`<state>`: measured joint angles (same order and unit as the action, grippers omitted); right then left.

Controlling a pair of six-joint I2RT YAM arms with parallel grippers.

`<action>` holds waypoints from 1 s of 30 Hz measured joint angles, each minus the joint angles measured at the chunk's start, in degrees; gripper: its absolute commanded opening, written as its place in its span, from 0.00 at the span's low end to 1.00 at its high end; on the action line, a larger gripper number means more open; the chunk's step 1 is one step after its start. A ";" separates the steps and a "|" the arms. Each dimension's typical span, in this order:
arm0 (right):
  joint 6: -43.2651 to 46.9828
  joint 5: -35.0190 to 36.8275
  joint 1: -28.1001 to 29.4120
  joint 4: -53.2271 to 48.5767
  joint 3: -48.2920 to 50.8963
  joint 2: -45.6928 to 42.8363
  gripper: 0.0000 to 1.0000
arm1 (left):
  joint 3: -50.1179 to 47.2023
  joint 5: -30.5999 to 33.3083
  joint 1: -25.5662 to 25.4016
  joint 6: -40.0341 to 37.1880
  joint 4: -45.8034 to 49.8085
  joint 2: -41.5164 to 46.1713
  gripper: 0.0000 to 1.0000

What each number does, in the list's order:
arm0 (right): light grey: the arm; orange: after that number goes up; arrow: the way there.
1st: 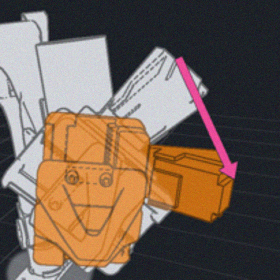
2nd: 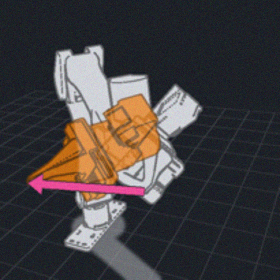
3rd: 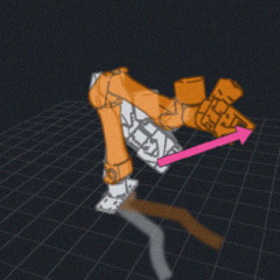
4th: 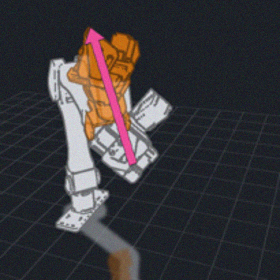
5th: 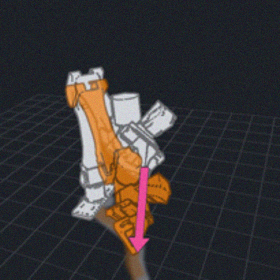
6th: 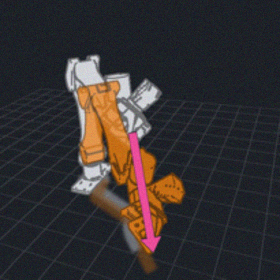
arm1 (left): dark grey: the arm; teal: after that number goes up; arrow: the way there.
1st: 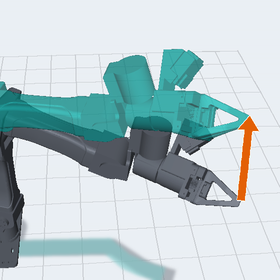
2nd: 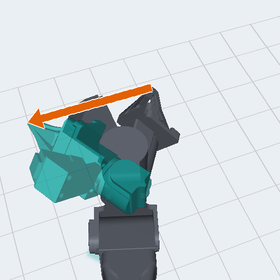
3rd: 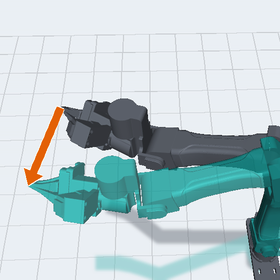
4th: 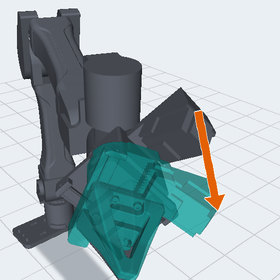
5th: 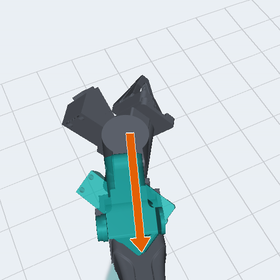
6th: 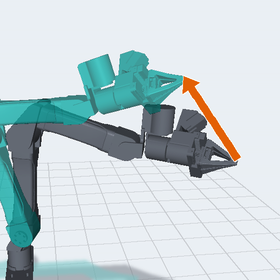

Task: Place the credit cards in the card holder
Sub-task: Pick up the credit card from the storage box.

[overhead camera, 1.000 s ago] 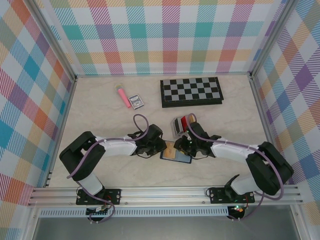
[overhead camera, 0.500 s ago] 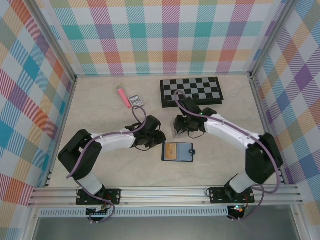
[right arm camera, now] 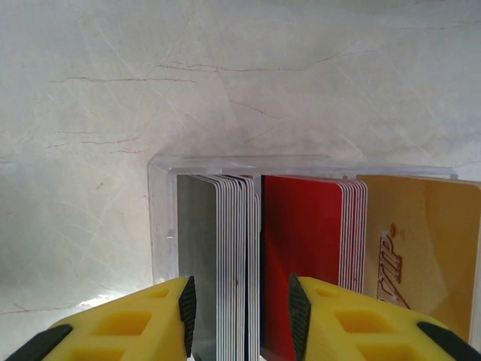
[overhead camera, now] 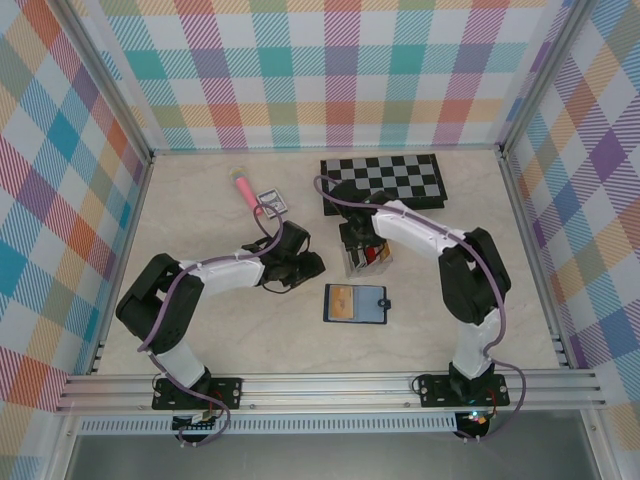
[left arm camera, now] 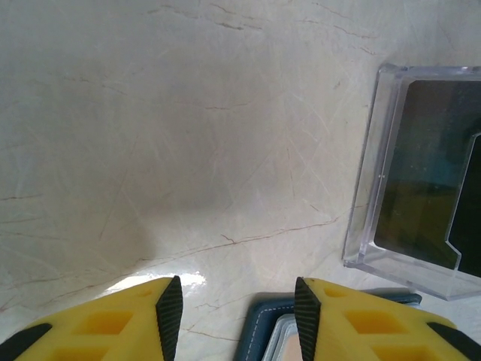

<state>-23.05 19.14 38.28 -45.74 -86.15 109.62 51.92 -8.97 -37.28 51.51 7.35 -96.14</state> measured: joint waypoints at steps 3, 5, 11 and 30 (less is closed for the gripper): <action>0.57 0.87 0.26 -1.36 -2.16 1.97 0.40 | -0.02 -0.35 0.11 0.00 0.00 -0.02 0.46; 0.94 1.57 0.50 -2.14 -2.93 3.13 0.40 | -0.02 -0.50 0.26 -0.15 -0.02 -0.02 0.46; 1.29 3.89 1.46 -4.72 -4.37 6.25 0.41 | -0.07 -0.59 0.37 -0.17 -0.04 -0.02 0.46; 1.53 14.97 4.31 -7.30 -5.77 7.63 0.24 | -0.81 -0.61 0.48 -0.17 -0.20 -0.02 0.46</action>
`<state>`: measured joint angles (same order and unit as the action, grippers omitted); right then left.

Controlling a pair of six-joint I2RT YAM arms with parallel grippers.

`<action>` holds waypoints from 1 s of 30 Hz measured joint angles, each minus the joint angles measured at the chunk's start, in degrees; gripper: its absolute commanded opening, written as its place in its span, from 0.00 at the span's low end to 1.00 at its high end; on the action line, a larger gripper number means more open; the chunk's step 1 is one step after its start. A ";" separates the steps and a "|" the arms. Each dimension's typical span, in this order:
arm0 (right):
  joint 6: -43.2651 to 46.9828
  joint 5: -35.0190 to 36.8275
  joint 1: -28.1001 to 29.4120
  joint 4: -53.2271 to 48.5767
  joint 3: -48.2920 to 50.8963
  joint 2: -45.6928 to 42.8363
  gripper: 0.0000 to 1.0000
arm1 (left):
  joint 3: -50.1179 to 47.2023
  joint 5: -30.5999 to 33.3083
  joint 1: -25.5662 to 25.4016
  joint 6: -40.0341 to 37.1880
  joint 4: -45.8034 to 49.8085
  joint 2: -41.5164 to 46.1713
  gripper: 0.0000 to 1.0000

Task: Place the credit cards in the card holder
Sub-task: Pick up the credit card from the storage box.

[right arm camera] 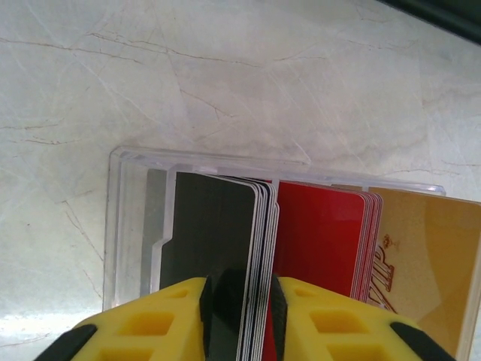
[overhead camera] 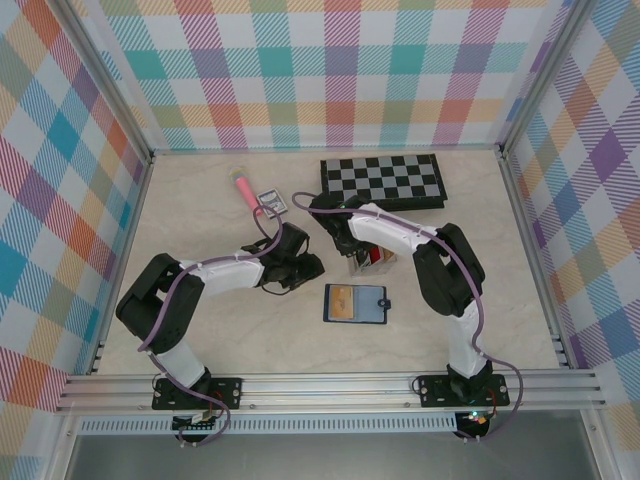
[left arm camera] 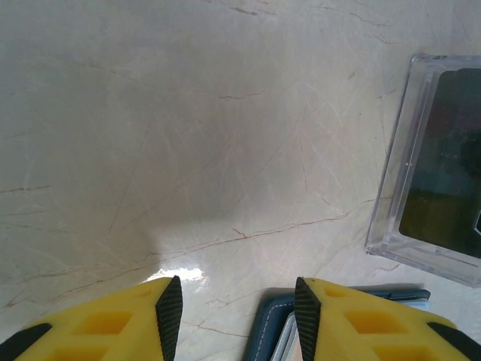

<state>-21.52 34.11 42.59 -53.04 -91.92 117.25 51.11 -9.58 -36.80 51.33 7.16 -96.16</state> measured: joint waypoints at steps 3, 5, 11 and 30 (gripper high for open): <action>-0.04 -0.02 0.00 0.07 0.33 -0.22 0.21 | -0.20 0.00 0.00 0.00 -0.04 0.00 0.45; -0.04 0.00 0.00 -0.02 0.46 -0.48 0.20 | -0.35 0.00 0.00 0.00 -0.02 0.00 0.45; -0.02 0.00 -0.11 0.02 1.01 -1.84 0.14 | -0.37 0.00 0.00 0.00 -0.02 0.00 0.45; -1.99 -10.82 -1.84 3.87 7.87 -14.80 0.05 | -0.35 -1.55 0.13 -0.22 -0.07 0.00 0.47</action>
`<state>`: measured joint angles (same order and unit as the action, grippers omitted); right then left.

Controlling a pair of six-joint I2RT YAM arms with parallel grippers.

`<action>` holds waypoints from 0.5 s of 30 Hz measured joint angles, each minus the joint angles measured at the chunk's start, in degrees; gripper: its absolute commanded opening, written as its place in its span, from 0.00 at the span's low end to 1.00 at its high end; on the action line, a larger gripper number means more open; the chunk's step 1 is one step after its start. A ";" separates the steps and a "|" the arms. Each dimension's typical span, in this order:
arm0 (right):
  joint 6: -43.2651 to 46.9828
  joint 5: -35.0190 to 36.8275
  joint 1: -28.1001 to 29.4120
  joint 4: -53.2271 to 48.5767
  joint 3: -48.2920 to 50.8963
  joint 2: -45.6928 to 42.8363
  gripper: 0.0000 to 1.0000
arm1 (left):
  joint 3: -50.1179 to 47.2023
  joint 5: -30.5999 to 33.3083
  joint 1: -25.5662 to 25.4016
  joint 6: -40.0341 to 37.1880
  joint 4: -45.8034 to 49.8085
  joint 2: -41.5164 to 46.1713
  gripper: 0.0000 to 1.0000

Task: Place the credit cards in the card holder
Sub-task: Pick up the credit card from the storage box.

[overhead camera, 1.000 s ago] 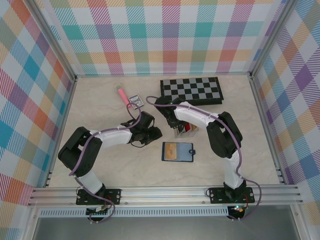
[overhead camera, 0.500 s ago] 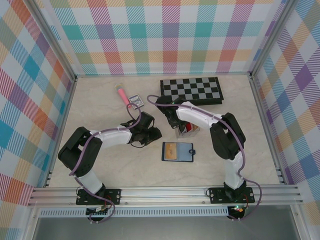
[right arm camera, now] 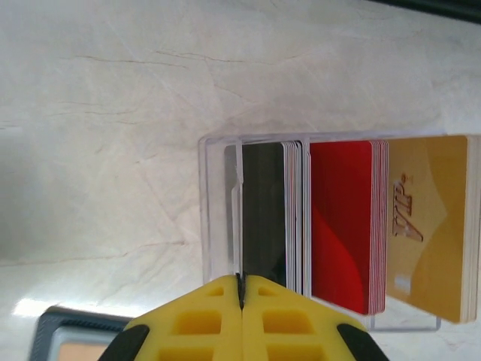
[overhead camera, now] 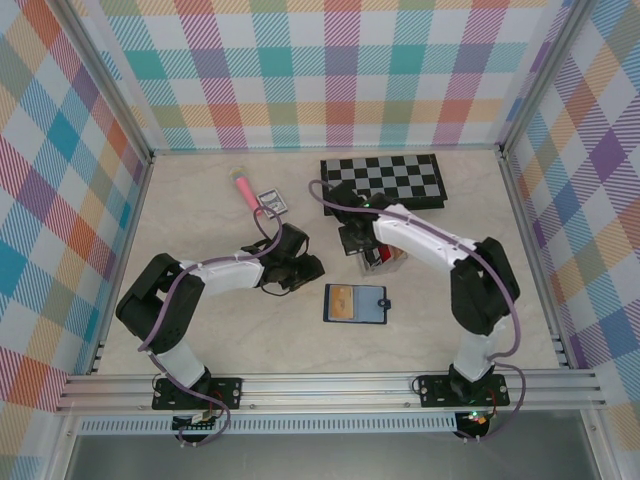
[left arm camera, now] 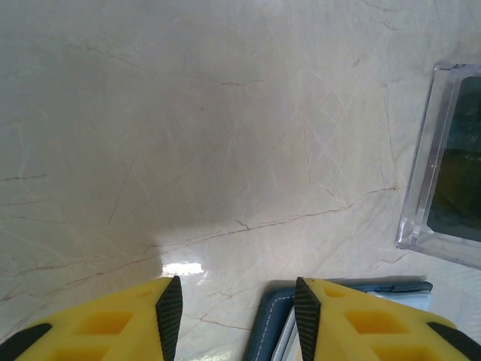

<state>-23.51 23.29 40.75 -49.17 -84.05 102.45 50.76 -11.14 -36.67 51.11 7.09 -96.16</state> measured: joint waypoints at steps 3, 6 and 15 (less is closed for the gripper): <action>-1.49 -5.46 -2.38 3.17 4.85 -6.62 0.06 | 0.02 -1.86 0.11 0.02 -1.14 0.00 0.48; -3.34 -12.85 -6.19 6.95 10.14 -13.53 0.05 | 0.02 -5.16 0.33 0.57 -4.55 0.02 0.50; -12.59 -39.67 -19.52 23.08 28.17 -28.46 0.06 | -0.39 -18.43 1.57 8.15 -24.26 -0.11 0.54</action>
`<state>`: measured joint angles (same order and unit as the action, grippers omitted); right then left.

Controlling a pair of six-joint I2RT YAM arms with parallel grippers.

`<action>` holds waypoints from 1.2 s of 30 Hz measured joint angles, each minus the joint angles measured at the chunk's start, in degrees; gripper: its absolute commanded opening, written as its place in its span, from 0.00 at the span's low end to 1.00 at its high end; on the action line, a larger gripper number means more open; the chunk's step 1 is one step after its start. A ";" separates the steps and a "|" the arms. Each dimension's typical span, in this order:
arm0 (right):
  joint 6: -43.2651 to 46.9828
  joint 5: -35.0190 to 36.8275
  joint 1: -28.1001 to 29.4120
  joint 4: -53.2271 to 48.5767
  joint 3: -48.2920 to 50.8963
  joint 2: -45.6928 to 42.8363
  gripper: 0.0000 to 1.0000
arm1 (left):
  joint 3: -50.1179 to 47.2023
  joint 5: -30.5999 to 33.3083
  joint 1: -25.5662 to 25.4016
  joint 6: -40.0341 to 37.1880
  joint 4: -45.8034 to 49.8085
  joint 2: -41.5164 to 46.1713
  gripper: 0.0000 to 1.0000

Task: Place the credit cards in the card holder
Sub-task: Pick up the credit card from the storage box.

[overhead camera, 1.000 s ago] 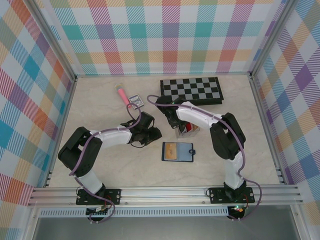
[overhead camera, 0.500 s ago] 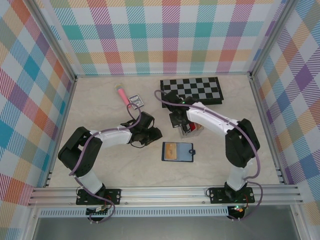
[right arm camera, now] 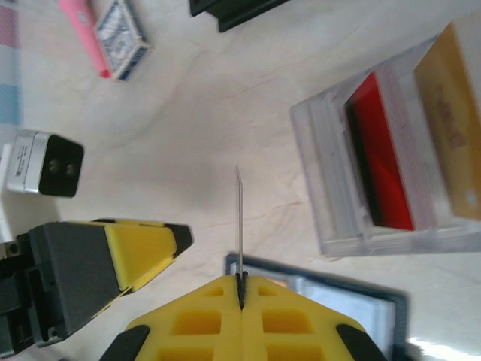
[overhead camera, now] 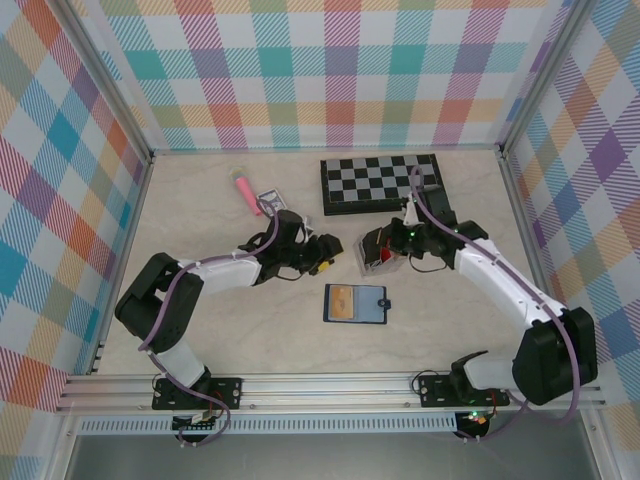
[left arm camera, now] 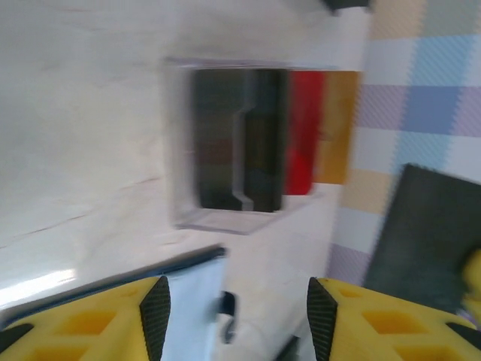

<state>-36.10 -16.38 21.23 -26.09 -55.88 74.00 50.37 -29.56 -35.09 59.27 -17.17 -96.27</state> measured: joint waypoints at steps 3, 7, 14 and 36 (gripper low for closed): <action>-2.99 -6.91 -2.19 4.68 3.74 -1.49 0.06 | -0.09 -4.20 0.00 3.65 -8.70 -1.33 0.54; -6.49 -13.81 -3.89 10.51 6.84 -1.86 0.06 | -0.35 -7.76 0.00 7.69 -17.27 -3.80 0.52; -10.47 -20.20 -4.83 17.64 8.85 -1.84 0.07 | -0.63 -10.62 0.00 10.16 -21.88 -4.20 0.37; -12.81 -22.08 -5.53 21.81 11.13 -0.74 0.08 | -1.11 -11.82 0.07 9.03 -21.88 -2.40 0.07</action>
<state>-48.90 -38.46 15.70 -4.27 -44.75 73.25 49.25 -41.39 -35.03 68.29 -39.05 -98.67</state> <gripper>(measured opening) 0.079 0.122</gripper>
